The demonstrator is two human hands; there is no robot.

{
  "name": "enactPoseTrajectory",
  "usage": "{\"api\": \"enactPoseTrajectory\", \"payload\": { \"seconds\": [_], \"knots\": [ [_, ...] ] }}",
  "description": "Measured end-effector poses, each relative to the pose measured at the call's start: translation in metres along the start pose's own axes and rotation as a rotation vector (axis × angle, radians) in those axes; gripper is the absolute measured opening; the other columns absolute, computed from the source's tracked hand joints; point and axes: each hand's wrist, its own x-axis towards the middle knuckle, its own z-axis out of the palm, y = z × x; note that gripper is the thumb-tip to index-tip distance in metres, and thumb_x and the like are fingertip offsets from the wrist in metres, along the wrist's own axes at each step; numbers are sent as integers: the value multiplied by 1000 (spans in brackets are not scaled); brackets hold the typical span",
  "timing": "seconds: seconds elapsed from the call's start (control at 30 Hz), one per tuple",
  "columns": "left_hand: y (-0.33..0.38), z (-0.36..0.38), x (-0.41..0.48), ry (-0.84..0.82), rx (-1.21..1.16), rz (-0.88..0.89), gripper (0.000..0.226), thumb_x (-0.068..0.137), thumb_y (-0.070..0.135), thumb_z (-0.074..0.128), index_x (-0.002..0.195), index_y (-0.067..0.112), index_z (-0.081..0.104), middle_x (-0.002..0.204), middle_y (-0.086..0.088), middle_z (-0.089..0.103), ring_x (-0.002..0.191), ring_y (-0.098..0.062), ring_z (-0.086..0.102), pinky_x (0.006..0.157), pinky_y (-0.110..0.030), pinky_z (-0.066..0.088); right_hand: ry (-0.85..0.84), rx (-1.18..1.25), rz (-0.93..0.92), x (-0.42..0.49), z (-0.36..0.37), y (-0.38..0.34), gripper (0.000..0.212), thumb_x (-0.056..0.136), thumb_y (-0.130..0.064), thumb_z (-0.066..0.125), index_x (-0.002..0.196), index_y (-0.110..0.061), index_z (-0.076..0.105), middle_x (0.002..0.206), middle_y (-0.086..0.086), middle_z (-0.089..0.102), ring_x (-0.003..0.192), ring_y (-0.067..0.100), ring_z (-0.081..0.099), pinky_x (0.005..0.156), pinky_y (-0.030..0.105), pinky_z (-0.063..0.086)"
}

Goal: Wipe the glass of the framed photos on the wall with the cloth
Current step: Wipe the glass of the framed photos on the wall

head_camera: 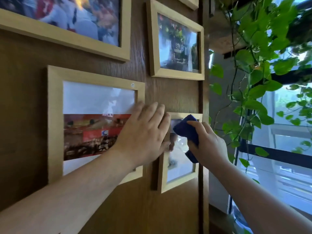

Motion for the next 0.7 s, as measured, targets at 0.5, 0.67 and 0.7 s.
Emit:
{"api": "enactPoseTrajectory", "payload": {
  "seconds": [0.5,0.67,0.7],
  "knots": [
    [15,33,24,-76,180,14,98,81,71,38,147,2,17,155,-26,18,141,-39,20,112,-64,12,103,99,-43,-9,48,22,37,87,-39,57,120,-24,61,110,7,56,68,29,58,45,30,43],
    [13,37,21,-86,239,41,108,79,78,29,147,-1,3,156,-29,4,143,-41,10,112,-65,7,86,63,113,-15,53,37,40,82,-29,67,121,-20,62,106,11,57,69,37,59,46,37,47],
    [13,36,21,-84,240,44,108,79,78,29,147,-2,2,156,-29,3,143,-41,10,112,-66,8,93,93,80,-17,54,31,41,82,-28,67,122,-19,61,105,12,57,67,36,58,45,38,48]
  ]
}}
